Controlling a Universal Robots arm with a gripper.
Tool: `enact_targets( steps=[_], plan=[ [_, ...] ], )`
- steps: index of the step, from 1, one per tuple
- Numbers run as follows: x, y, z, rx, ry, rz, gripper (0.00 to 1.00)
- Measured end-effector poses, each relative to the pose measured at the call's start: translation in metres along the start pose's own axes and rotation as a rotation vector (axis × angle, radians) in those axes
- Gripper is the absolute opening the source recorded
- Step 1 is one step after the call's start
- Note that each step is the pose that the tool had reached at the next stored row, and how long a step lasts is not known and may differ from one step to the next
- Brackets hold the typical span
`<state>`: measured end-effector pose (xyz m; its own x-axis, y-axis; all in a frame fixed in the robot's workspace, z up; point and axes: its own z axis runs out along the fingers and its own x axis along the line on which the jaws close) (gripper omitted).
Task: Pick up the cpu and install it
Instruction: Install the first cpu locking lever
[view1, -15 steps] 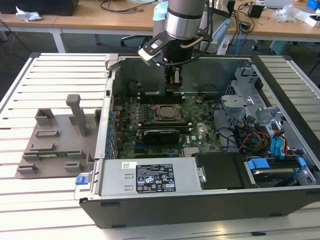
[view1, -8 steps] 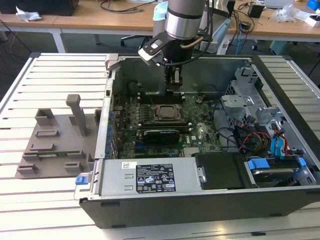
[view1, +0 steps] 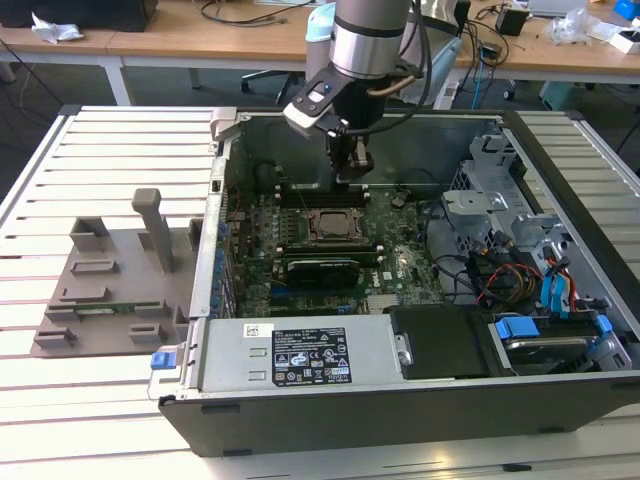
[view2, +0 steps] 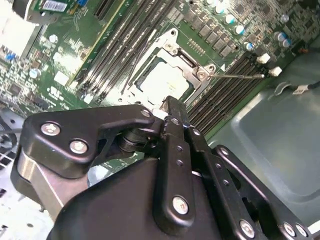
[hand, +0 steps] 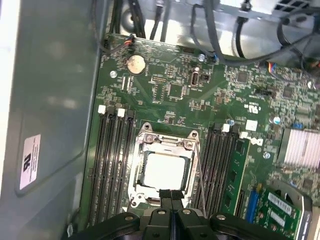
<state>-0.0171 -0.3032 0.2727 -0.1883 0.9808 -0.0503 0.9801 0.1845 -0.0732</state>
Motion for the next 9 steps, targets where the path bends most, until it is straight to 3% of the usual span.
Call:
enact_targets(
  steps=[2,9],
  plan=[
    [0.0000,0.0000,0.0000,-0.0030,-0.0046,-0.061,0.11],
    [0.0000,0.0000,0.0000,-0.0081,-0.0119,-0.162,0.11]
  ],
)
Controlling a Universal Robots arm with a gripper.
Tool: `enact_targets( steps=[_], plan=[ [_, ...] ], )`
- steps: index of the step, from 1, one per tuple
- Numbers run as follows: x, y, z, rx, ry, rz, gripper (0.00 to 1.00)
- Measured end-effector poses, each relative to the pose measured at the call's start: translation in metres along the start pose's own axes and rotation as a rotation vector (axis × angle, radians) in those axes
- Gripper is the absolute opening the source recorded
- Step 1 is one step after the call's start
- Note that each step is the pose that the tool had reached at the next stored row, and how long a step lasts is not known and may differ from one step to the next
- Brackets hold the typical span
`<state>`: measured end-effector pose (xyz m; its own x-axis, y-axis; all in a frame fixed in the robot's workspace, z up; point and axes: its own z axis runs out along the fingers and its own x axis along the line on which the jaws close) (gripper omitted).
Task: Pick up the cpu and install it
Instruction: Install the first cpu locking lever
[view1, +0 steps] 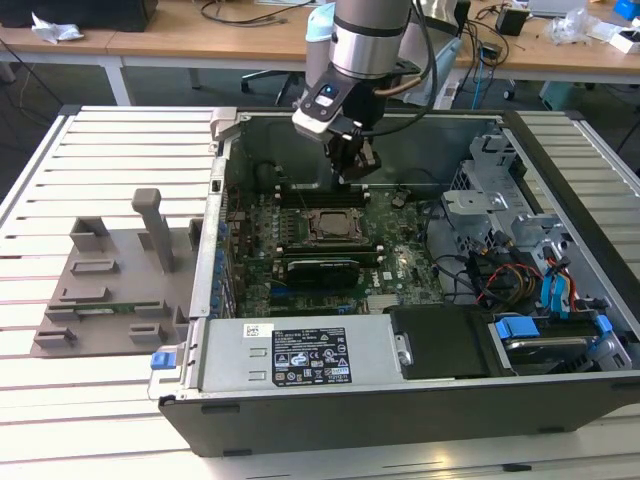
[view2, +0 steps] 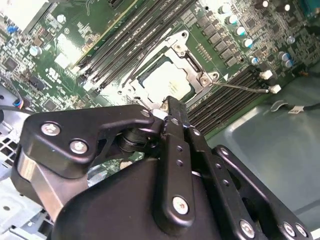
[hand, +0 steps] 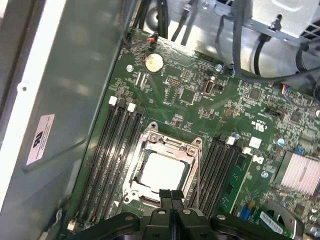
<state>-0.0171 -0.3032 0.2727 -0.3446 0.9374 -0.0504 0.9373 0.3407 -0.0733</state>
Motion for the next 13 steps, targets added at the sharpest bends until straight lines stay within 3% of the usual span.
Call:
enact_targets(
  steps=[7,13],
  plan=[
    [0.0000,0.0000,0.0000,-0.0059,-0.0087,-0.118,0.11],
    [0.0000,0.0000,0.0000,-0.0089,-0.0131,-0.177,0.11]
  ],
)
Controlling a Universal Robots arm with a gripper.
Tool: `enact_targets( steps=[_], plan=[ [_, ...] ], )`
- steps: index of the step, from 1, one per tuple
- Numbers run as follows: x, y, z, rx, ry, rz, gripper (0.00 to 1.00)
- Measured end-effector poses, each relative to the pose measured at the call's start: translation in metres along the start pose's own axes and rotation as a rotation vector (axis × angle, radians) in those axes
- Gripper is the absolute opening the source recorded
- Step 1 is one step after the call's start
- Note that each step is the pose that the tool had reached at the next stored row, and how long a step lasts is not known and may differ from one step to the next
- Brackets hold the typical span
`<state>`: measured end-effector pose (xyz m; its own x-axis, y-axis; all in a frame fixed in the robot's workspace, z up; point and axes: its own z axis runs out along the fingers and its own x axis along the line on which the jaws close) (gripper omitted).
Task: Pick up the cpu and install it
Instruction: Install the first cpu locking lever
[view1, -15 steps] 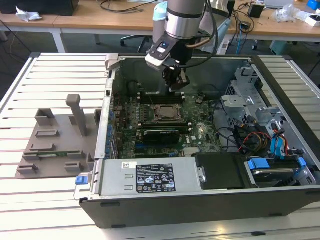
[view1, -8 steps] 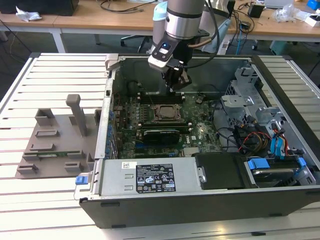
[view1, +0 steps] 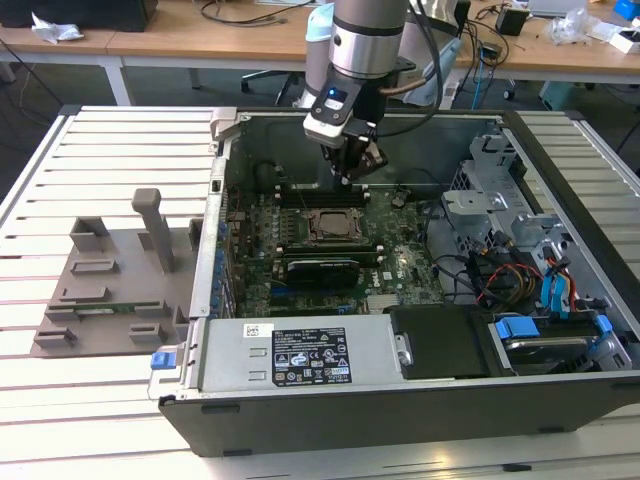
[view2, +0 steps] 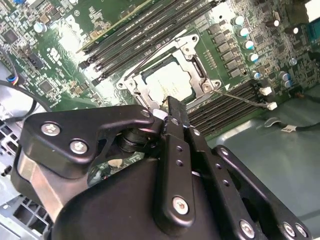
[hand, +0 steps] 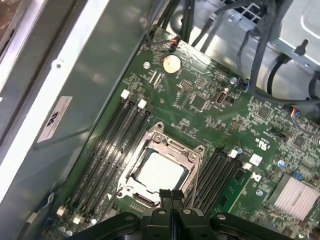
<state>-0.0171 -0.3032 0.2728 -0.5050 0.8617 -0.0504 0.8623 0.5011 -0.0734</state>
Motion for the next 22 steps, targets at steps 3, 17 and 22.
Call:
enact_targets(
  steps=[3,17,22],
  plan=[
    [0.0000,0.0000,0.0000,-0.0023,-0.0031,-0.043,0.11],
    [0.0000,0.0000,0.0001,-0.0121,-0.0173,-0.237,0.11],
    [0.0000,0.0000,0.0000,-0.0142,-0.0205,-0.278,0.11]
  ],
)
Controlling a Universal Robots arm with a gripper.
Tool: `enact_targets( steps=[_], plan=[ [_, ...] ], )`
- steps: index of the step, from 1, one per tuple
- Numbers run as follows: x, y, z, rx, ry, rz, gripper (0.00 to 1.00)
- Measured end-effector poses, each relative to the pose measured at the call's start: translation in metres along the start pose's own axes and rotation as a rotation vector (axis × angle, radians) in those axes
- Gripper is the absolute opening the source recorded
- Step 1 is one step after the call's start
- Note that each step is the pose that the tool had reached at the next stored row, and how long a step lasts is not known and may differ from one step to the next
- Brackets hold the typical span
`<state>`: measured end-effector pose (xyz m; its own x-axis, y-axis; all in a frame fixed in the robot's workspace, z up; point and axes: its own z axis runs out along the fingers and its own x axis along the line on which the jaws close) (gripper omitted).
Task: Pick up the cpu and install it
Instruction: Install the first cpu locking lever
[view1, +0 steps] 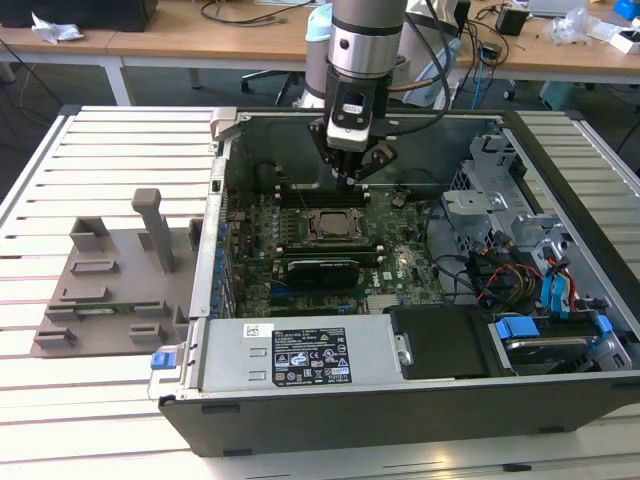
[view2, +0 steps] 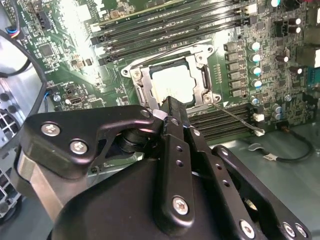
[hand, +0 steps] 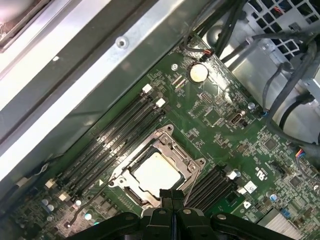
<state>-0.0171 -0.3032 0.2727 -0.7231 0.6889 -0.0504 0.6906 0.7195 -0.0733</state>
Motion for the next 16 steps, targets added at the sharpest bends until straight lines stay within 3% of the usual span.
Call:
enact_targets(
  steps=[16],
  plan=[
    [0.0000,0.0000,0.0000,-0.0059,-0.0087,-0.117,0.11]
  ],
)
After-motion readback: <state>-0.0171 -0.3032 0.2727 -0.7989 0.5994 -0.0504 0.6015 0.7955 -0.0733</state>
